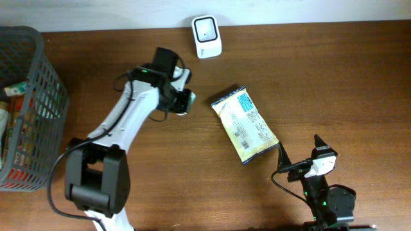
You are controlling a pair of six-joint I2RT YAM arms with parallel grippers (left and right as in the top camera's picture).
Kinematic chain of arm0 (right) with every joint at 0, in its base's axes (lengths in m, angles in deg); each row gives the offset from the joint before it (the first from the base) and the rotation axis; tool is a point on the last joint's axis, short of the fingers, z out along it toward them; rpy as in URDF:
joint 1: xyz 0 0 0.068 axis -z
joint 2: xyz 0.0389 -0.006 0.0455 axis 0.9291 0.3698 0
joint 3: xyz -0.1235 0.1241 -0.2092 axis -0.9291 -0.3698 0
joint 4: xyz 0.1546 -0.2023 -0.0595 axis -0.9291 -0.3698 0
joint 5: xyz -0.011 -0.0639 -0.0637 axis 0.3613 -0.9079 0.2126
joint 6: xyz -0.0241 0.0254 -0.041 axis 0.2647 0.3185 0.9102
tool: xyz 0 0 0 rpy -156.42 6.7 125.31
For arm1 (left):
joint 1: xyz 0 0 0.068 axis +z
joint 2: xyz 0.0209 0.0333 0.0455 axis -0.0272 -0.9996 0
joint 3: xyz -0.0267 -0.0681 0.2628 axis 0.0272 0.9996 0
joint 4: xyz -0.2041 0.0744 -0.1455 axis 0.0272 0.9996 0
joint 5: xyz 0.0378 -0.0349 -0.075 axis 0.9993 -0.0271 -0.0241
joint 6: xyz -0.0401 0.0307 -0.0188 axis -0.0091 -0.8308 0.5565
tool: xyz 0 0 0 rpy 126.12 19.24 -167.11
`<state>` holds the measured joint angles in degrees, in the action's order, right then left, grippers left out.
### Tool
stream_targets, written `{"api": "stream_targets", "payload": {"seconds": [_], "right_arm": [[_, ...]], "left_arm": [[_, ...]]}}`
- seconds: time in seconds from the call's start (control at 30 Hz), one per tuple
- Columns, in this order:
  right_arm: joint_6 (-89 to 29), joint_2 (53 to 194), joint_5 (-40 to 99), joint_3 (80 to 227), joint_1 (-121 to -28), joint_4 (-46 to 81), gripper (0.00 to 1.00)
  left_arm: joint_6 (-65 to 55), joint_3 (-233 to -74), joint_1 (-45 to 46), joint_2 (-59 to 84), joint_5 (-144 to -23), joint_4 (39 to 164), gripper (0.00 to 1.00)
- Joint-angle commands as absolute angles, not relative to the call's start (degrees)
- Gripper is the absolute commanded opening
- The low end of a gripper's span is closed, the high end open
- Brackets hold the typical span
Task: Scan the item barcode
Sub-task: 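Grasp the small green packet in the basket, place it on table, then pull the spaghetti package from the basket with the left gripper, lay it down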
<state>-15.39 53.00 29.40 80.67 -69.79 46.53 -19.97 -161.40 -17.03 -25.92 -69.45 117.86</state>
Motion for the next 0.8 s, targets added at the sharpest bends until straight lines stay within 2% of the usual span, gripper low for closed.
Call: {"api": "stream_targets", "payload": {"seconds": [0.0, 0.03, 0.13, 0.2, 0.23, 0.3, 0.47, 0.63, 0.77], "right_arm": [[-15.2, 52.6, 29.7, 80.1, -69.4, 46.6, 0.99], [-15.2, 52.6, 29.8, 80.1, -69.4, 46.6, 0.99], [-15.2, 52.6, 29.8, 80.1, -69.4, 46.6, 0.99], [-15.2, 52.6, 29.8, 80.1, -69.4, 46.6, 0.99], [-15.2, 52.6, 29.7, 80.1, -69.4, 46.6, 0.99], [-15.2, 52.6, 29.7, 80.1, -69.4, 46.6, 0.99], [-15.2, 52.6, 29.8, 80.1, -69.4, 46.6, 0.99], [-15.2, 52.6, 29.8, 80.1, -69.4, 46.6, 0.99], [-15.2, 52.6, 29.8, 80.1, -69.4, 46.6, 0.99]], "left_arm": [[-18.8, -161.4, -17.9, -26.9, -68.4, 118.0, 0.08], [-18.8, -161.4, -17.9, -26.9, -68.5, 118.4, 0.11], [-18.8, -161.4, -18.7, -26.9, -69.3, 118.9, 0.50], [-20.7, -161.4, -20.0, -26.9, -69.4, 118.8, 0.82], [-25.7, -162.0, -21.0, -26.9, -69.5, 119.7, 0.98], [-27.9, -164.6, -21.4, -26.9, -69.3, 122.4, 0.99], [-27.3, -190.2, -16.9, -26.8, -57.2, 138.9, 0.99], [-18.2, -218.4, -2.7, -26.8, -46.3, 149.7, 0.99], [-11.4, -223.7, 11.4, -26.8, -44.3, 150.8, 0.99]]}}
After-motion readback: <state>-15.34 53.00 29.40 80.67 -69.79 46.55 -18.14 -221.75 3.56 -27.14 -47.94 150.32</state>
